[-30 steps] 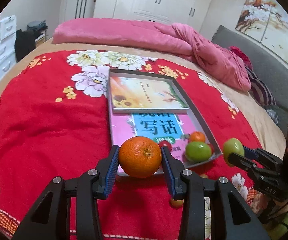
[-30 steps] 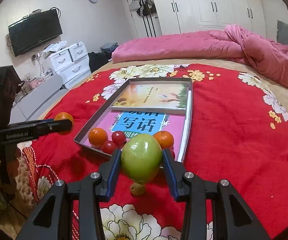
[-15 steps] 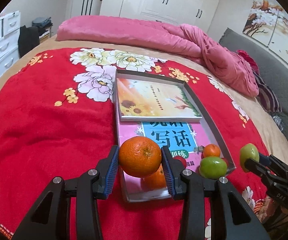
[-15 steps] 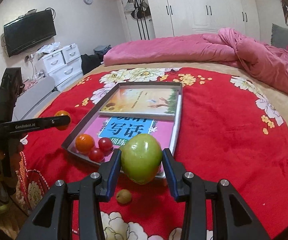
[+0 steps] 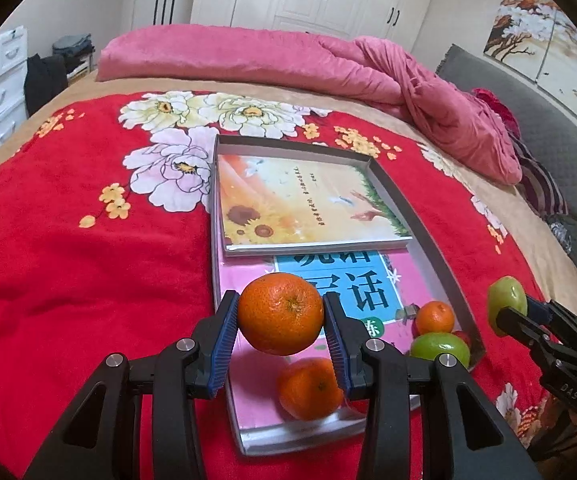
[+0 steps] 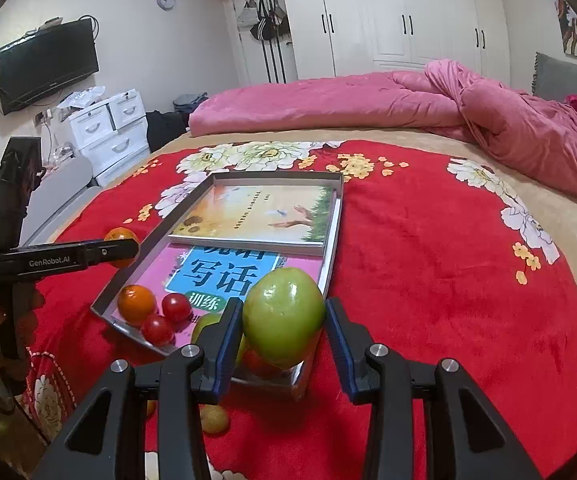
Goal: Organize fruits
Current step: 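Lift and carry the tangerine and pear over the grey tray with both tools, then lower the tangerine and pear into the tray and open both tools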
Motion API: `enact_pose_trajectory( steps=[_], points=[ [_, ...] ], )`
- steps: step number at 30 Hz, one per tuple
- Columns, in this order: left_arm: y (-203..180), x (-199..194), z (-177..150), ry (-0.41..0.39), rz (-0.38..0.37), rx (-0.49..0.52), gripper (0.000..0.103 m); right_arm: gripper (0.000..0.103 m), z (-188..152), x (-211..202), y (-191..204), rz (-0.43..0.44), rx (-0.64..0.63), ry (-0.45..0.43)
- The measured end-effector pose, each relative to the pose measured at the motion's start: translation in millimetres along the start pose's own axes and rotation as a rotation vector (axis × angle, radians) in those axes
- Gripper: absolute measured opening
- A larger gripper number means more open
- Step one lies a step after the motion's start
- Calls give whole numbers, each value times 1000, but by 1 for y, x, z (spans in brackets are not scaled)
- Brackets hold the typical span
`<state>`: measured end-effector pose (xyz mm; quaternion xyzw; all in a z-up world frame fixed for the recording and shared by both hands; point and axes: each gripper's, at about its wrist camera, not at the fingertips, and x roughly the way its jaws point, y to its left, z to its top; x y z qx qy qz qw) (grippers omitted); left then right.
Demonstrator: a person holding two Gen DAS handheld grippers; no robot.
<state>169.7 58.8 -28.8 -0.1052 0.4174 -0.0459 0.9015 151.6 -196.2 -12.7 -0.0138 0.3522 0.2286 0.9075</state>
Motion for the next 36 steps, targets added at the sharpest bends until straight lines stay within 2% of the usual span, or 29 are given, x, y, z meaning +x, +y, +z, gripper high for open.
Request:
enact_pose_trajectory(
  steps=[9, 17, 36],
  points=[
    [4, 22, -2, 59, 8, -2, 43, 42, 4, 19, 2, -10, -33, 22],
    [-5, 25, -4, 66, 8, 42, 43, 42, 3, 29, 1, -21, -46, 37],
    [-8, 28, -7, 87, -1, 50, 44, 42, -1, 38, -1, -21, -44, 71]
  ],
)
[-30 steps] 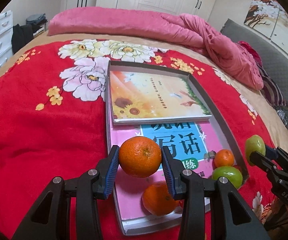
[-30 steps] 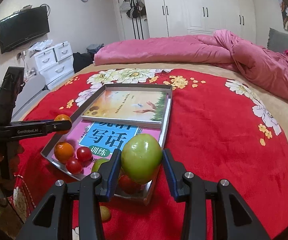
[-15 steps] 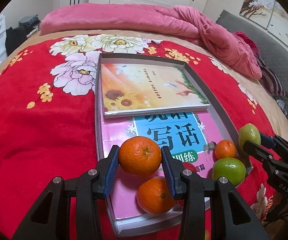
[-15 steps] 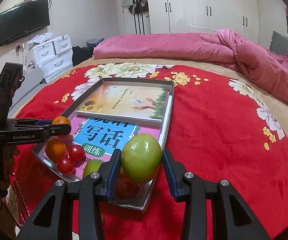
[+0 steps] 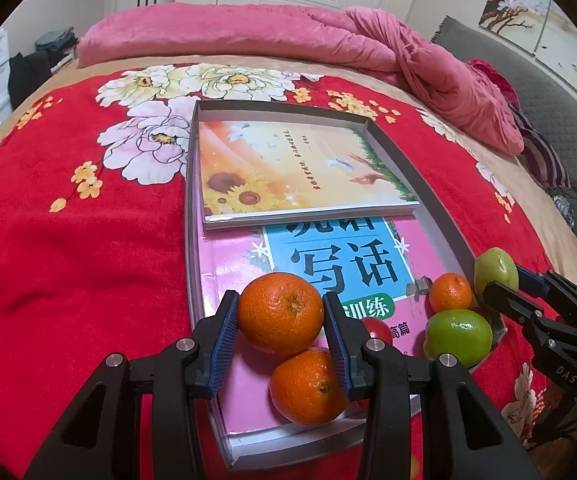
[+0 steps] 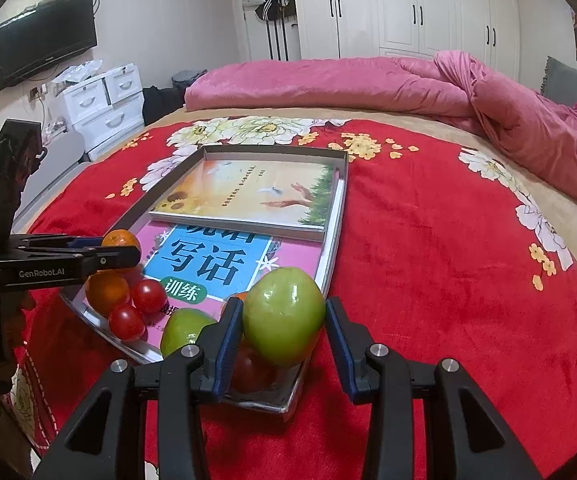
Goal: Organize fruits
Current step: 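Lower the tangerine and pear into the tray and open both tools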
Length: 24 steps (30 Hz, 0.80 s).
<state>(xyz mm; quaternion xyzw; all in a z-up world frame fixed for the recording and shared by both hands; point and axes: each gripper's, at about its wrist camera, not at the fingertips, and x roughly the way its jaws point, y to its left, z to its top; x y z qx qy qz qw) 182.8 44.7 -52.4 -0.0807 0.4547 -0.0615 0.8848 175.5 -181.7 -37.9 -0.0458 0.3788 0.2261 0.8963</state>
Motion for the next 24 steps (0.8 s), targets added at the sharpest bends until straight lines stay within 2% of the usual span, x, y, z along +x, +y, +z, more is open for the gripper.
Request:
enact_pose_trajectory(
  steps=[9, 14, 16, 24],
  points=[
    [-2, 1, -2, 8, -4, 1, 44, 45, -1, -3, -4, 23, 27, -6],
    [-1, 2, -2, 14, -7, 1, 44, 49, -1, -6, -4, 28, 26, -25],
    [-1, 2, -3, 18, -11, -3, 44, 55, -1, -8, -4, 29, 25, -29],
    [-1, 2, -2, 20, -16, -6, 44, 58, -1, -13, -3, 37, 29, -44]
  ],
)
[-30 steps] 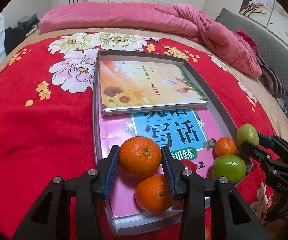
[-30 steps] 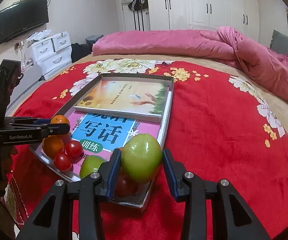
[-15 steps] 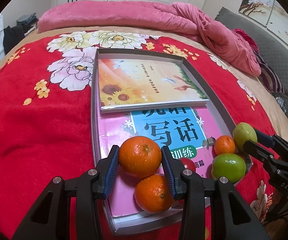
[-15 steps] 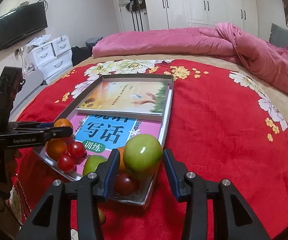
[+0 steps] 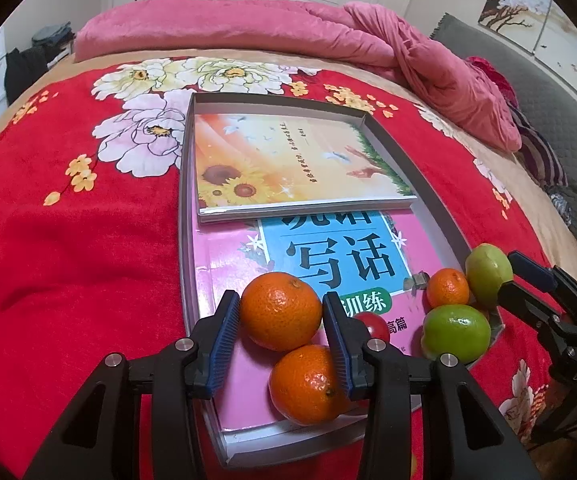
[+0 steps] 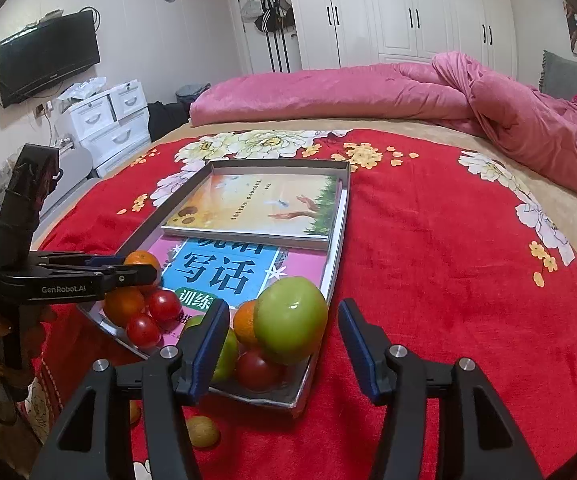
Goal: Organize fruits
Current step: 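Lower the tangerine and pear into the tray and open both tools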
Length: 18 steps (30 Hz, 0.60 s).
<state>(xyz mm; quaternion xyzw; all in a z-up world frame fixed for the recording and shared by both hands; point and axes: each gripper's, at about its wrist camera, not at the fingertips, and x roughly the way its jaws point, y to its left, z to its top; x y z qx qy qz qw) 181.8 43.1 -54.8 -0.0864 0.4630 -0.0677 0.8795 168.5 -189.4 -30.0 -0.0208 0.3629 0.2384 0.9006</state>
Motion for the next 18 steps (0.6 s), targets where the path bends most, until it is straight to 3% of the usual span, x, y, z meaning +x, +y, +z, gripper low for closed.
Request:
enact_pose_trajectory(
  steps=[13, 16, 18],
  points=[
    [0, -8, 1, -20, -9, -9, 52, 63, 1, -5, 0, -2, 2, -21],
    [2, -15, 1, -36, -12, -21, 61, 67, 1, -7, 0, -6, 2, -28],
    [3, -19, 2, -47, -20, -29, 62, 70, 2, -8, 0, -10, 4, -34]
  ],
)
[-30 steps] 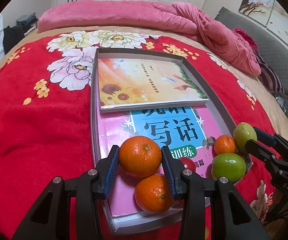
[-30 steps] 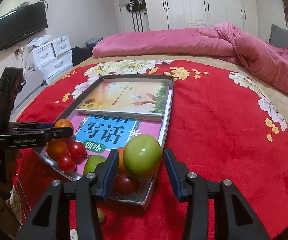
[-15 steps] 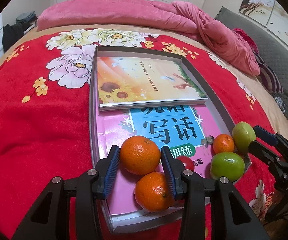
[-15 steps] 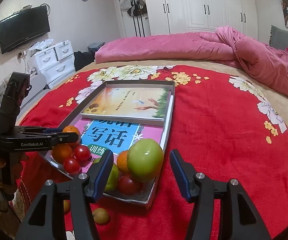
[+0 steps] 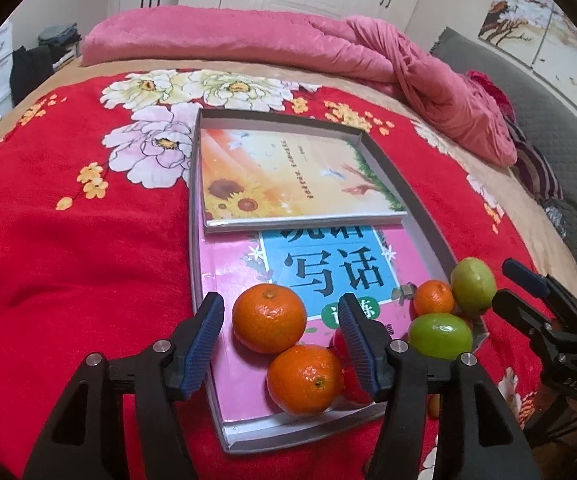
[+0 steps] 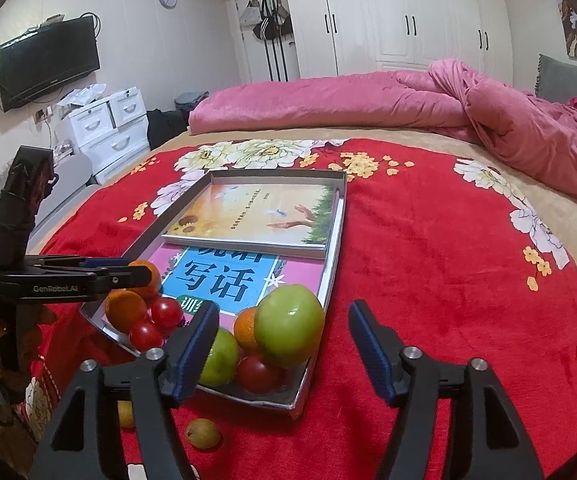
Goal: Organize fruits
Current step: 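Lower the tangerine and pear into the tray and open both tools, then withdraw both open tools from the tray toward the two brown kiwis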
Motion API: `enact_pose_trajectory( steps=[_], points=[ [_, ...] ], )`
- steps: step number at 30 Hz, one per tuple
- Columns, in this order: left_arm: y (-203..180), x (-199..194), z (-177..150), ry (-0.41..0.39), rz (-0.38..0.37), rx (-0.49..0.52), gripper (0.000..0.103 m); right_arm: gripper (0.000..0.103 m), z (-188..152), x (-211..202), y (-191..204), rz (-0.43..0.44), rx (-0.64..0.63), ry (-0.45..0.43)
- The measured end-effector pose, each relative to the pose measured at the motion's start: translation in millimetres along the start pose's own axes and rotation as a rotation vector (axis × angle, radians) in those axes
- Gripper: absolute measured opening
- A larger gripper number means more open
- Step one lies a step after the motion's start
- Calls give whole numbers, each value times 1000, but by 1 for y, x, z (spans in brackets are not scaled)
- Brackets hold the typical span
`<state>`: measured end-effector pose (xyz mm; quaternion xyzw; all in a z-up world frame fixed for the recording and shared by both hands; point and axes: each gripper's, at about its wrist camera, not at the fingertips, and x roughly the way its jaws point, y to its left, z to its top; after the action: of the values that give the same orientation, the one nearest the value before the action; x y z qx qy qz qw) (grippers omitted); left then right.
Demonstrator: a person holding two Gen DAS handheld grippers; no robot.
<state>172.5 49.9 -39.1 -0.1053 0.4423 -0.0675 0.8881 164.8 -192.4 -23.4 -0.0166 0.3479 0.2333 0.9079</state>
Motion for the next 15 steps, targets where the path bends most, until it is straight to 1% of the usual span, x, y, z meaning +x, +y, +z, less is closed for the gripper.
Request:
enact_pose_trajectory(
  steps=[3, 5, 7, 15],
  points=[
    [0, -7, 1, -14, -5, -10, 65, 70, 1, -3, -1, -1, 6, -13],
    [0, -12, 2, -22, -7, -16, 71, 71, 2, -5, -1, -6, 10, -20],
    [0, -18, 1, -33, -9, -25, 75, 73, 2, -7, -2, -8, 16, -26],
    [-2, -37, 0, -68, -11, -42, 78, 80, 3, -12, -2, -17, 23, -40]
  ],
)
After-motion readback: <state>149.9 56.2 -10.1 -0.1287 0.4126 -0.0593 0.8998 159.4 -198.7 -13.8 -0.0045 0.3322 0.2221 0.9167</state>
